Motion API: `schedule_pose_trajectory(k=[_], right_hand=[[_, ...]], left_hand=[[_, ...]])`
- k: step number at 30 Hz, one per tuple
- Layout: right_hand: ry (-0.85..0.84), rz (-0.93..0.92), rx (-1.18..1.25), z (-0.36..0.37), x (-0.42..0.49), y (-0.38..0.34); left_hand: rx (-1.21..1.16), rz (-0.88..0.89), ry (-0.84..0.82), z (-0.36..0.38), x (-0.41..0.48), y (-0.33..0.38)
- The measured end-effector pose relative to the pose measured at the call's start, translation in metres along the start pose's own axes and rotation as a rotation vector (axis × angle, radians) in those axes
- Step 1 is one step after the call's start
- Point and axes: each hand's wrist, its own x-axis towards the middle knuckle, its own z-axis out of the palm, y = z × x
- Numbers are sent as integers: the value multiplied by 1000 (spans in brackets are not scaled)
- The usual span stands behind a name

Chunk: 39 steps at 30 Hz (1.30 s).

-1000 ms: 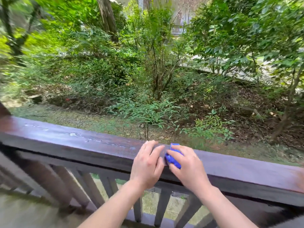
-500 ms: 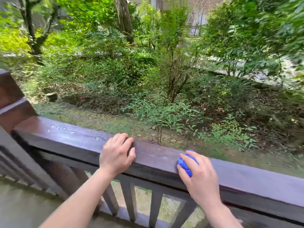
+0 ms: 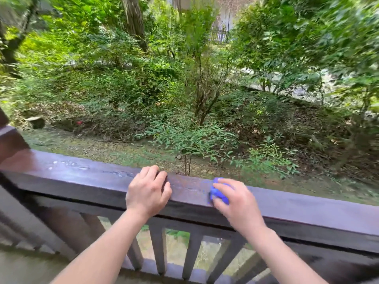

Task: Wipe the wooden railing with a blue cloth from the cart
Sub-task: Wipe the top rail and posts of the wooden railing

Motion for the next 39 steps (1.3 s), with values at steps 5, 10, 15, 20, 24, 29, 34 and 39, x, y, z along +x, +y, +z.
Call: schedule_pose_trajectory(k=[5, 10, 15, 20, 24, 29, 34, 39], right_hand=[[79, 83, -40, 22, 7, -34], [-14, -62, -35, 9, 13, -17], [70, 147, -104, 20, 31, -29], [-106, -330, 9, 34, 22, -53], [-4, -11, 7, 16, 37, -19], [-92, -328, 55, 49, 17, -82], [13, 32, 5, 32, 34, -47], [23, -53, -33, 72, 34, -110]], left_hand=[[-13, 5, 31, 0, 0, 1], [-23, 4, 33, 4, 1, -2], [-12, -17, 0, 1, 2, 1], [-62, 1, -26, -6, 0, 1], [-53, -2, -35, -8, 3, 2], [-115, 34, -49, -11, 1, -2], [-193, 51, -32, -21, -7, -46], [-102, 28, -3, -31, -30, -126]])
